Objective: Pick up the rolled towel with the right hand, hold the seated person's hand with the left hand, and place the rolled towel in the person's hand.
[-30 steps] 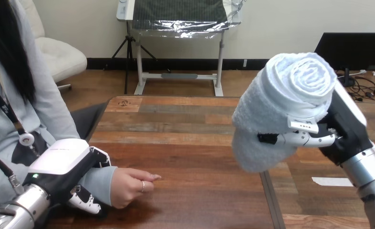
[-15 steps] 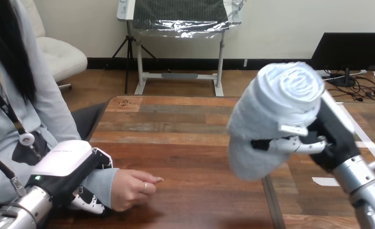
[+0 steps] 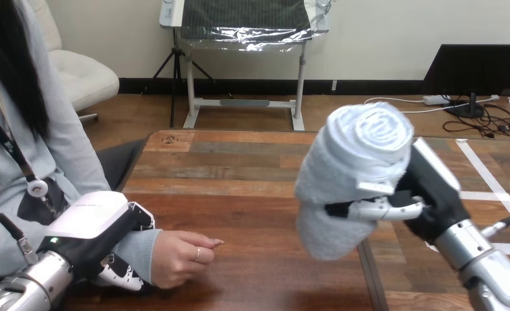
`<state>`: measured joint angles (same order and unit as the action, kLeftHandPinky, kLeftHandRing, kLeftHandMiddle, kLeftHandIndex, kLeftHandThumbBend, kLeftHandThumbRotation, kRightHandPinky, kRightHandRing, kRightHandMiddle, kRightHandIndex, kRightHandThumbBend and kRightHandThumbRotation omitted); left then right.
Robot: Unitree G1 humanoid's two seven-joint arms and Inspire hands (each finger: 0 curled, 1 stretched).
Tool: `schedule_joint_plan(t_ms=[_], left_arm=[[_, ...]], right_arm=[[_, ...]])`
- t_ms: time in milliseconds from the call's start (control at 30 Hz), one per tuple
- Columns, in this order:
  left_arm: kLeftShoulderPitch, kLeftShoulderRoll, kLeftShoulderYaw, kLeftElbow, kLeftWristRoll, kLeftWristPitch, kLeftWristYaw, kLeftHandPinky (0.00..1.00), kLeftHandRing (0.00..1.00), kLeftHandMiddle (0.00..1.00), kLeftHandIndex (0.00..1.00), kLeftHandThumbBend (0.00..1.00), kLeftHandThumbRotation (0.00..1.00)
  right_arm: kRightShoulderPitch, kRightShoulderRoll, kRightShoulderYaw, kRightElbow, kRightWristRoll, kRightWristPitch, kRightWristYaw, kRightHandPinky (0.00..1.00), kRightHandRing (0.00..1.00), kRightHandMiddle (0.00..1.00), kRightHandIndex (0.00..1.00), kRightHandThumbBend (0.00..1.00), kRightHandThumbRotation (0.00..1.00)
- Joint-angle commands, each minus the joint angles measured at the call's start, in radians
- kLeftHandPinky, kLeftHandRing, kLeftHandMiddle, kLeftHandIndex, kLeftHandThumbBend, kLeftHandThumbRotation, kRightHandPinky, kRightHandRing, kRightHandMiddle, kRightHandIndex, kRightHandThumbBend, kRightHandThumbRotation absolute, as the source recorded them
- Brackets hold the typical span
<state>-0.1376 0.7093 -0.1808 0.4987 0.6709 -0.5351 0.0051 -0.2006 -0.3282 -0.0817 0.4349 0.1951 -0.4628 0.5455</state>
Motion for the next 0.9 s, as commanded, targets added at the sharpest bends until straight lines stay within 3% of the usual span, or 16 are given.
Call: schedule_joint_plan(t_ms=[0,333,500,633,867], left_arm=[[-0.043,0.015,0.032,-0.093,-0.053,-0.014,-0.007,0.28,0.30,0.34,0.33,0.78,0.00],[-0.043,0.024,0.052,-0.136,-0.061,-0.026,0.002,0.25,0.28,0.33,0.32,0.78,0.00],[-0.043,0.025,0.064,-0.176,-0.081,-0.002,-0.026,0.24,0.28,0.33,0.34,0.78,0.00],[-0.080,0.022,0.078,-0.258,-0.094,0.032,-0.051,0.24,0.29,0.34,0.35,0.80,0.00],[-0.111,0.012,0.076,-0.284,-0.101,0.052,-0.072,0.25,0.30,0.35,0.36,0.82,0.00]], right_arm=[[-0.133,0.022,-0.001,-0.009,-0.002,-0.023,-0.019,0.28,0.34,0.43,0.43,0.71,0.00],[-0.158,0.041,0.013,0.034,-0.041,-0.038,-0.026,0.28,0.34,0.42,0.44,0.71,0.00],[-0.178,0.054,0.025,0.065,-0.058,-0.049,-0.033,0.29,0.34,0.42,0.44,0.70,0.00],[-0.236,0.093,0.063,0.162,-0.131,-0.084,-0.072,0.30,0.35,0.42,0.44,0.70,0.00],[-0.253,0.119,0.080,0.193,-0.158,-0.095,-0.085,0.29,0.34,0.41,0.43,0.72,0.00]])
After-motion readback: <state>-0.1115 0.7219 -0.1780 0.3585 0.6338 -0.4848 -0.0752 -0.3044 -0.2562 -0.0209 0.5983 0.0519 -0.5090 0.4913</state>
